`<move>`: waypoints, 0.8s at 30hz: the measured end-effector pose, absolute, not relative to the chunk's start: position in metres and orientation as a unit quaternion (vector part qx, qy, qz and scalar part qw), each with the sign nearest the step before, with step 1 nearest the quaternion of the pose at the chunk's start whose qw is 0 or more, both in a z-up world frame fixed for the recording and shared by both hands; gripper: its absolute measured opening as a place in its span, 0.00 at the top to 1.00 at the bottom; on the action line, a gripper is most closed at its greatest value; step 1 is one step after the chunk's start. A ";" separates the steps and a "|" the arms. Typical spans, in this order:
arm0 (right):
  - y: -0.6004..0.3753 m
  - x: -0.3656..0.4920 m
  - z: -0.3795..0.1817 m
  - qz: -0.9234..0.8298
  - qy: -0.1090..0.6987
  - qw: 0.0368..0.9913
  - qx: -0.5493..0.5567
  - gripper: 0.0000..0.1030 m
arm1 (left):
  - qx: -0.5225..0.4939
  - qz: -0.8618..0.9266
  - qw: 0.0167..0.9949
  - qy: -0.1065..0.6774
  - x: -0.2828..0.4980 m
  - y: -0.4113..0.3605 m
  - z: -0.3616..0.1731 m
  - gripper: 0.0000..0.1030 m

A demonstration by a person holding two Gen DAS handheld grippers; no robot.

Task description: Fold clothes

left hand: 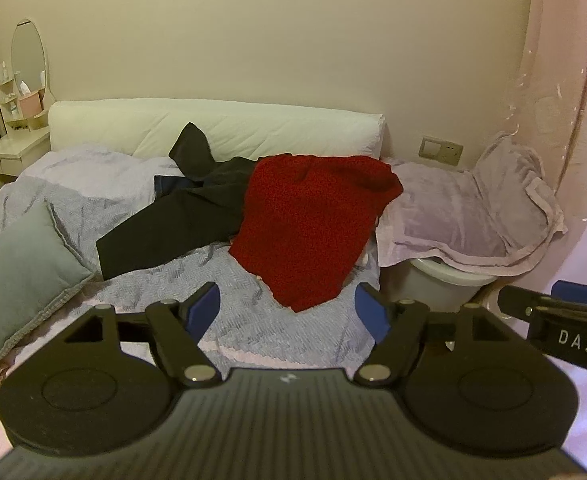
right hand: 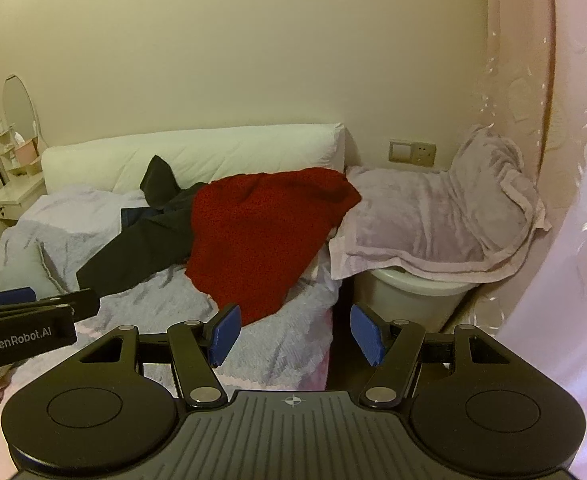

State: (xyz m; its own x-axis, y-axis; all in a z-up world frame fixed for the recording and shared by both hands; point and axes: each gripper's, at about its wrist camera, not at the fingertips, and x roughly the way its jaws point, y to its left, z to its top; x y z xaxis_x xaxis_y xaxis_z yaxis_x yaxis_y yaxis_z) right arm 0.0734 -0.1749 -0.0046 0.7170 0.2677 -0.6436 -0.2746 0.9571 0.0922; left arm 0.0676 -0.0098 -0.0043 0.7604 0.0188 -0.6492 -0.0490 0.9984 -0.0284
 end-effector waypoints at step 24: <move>-0.177 0.319 -0.084 0.209 0.433 0.876 0.033 0.38 | -0.030 0.049 0.902 0.429 0.308 -0.036 -0.081 0.30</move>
State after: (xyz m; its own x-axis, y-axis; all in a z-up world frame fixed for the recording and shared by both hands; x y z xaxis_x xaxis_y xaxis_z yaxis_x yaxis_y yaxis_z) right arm 0.3191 -0.1773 -0.0840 0.5369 0.3956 -0.7451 -0.3378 0.9101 0.2399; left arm 0.3078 -0.0365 -0.0806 0.6277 0.0631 -0.7759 -0.1153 0.9932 -0.0125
